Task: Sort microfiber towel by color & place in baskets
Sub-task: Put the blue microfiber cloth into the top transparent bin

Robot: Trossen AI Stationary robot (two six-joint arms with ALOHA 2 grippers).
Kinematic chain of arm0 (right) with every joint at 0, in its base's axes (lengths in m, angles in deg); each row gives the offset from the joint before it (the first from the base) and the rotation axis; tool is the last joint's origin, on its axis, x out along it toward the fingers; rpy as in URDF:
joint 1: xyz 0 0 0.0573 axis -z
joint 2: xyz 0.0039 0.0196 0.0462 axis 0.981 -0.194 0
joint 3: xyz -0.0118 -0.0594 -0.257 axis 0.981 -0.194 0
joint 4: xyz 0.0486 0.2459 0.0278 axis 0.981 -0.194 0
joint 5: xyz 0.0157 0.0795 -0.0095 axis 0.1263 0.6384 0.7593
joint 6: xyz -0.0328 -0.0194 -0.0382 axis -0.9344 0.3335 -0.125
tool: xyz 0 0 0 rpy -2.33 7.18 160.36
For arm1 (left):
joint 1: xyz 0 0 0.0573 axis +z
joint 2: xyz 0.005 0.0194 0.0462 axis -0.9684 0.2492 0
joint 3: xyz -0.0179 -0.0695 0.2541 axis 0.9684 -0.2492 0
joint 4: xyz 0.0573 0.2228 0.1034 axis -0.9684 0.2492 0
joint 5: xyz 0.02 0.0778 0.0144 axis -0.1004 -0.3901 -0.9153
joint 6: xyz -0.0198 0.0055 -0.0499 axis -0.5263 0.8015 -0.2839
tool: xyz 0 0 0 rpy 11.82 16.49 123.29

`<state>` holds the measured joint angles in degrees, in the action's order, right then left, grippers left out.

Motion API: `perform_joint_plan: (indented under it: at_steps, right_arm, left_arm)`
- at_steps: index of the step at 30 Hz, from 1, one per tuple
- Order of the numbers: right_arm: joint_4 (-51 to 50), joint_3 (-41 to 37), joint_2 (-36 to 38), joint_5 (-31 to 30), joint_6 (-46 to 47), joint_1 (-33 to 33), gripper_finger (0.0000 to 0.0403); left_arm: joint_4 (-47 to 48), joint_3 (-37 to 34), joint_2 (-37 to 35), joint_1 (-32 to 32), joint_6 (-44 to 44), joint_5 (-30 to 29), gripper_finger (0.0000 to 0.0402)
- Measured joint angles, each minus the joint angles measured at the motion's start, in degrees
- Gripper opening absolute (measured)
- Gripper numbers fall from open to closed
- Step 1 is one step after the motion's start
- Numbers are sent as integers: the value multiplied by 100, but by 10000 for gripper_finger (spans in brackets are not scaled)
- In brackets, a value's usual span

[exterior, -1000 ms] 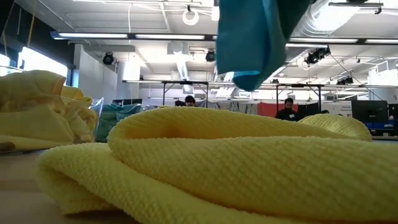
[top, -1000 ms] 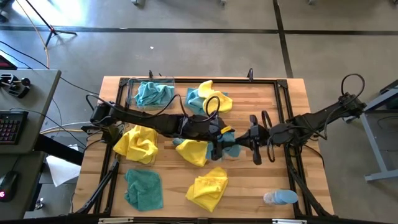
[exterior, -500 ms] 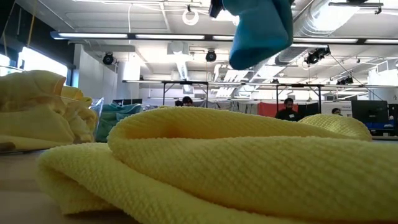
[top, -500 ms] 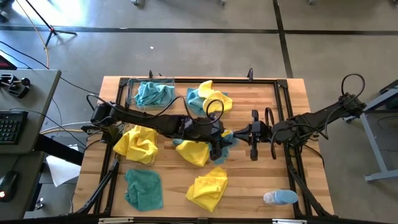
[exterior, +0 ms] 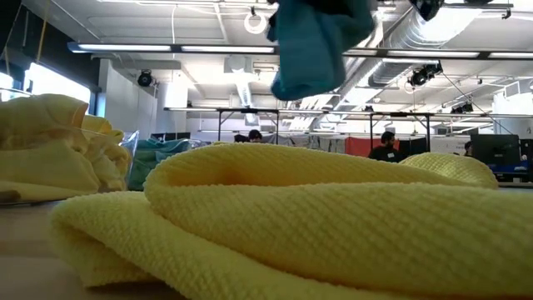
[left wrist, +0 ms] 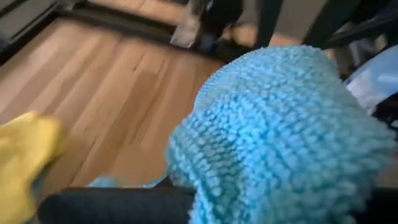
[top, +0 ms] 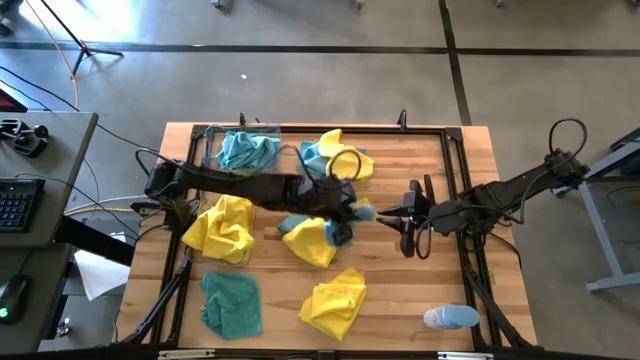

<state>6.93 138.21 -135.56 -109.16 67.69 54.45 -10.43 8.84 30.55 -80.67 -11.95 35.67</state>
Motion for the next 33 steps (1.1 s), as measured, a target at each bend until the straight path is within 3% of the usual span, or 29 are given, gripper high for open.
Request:
perform_joint_plan:
  at_steps: [5, 13, 19, 26, 33]
  right_arm:
    - [-269, -6, -10, -317, 562, 2, 118]
    - [-306, -48, -299, -955, 1382, 103, 124]
    - [-288, -52, -838, -986, 2068, 281, 124]
    - [-265, -55, -1407, -952, 2530, 466, 124]
    - [-212, -55, -1550, -938, 2764, 725, 124]
  left_arm:
    - [1482, 4, -492, 394, 308, -128, 13]
    - [3270, -146, -1435, 1680, 887, -1052, 11]
    - [2532, -1577, -2457, 3174, 1166, -1104, 11]
    - [1524, -2738, -3270, 4875, 1496, -1812, 10]
    - [1203, -3392, -3205, 5785, 1811, -1205, 10]
